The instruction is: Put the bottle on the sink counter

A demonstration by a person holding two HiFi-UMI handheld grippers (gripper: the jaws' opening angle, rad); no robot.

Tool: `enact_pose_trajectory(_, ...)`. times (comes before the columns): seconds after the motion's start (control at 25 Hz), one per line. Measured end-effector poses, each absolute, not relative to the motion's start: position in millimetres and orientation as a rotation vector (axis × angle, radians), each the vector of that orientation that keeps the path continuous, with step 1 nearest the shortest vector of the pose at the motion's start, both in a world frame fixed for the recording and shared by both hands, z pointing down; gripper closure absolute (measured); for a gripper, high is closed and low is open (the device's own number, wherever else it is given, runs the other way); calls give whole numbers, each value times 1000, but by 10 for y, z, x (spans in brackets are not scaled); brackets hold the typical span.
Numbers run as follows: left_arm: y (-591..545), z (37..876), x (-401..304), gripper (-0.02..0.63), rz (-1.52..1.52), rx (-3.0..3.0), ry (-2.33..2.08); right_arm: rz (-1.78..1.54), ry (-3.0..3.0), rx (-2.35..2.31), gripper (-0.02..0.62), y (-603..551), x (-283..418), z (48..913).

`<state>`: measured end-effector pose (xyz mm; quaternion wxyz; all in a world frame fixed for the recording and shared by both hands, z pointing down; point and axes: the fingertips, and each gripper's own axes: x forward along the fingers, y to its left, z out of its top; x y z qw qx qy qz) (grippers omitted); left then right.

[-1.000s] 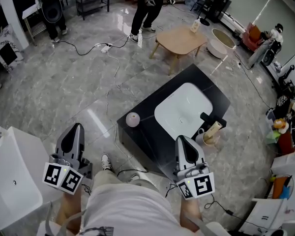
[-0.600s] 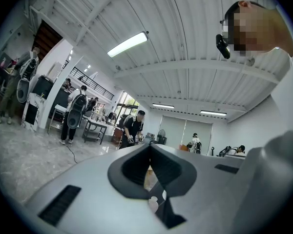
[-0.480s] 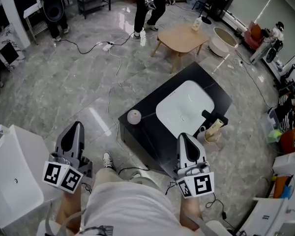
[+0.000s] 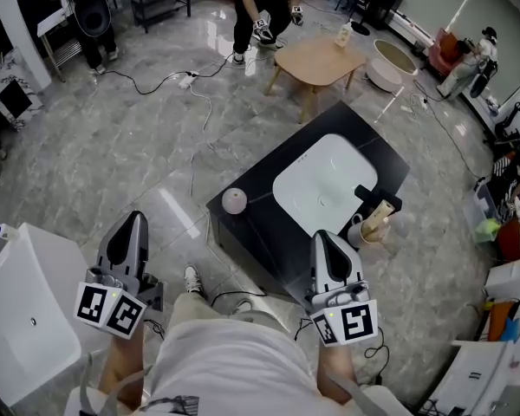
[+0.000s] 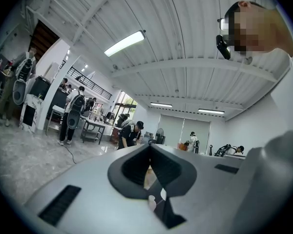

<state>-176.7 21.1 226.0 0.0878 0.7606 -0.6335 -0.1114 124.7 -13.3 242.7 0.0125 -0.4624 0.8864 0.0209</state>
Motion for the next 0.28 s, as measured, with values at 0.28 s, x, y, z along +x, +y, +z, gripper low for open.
enact_pose_trajectory(0.28, 277, 2257, -1587, 592, -324, 2279, -1870, 68, 2747, -1459, 584, -58, 1427, 2424)
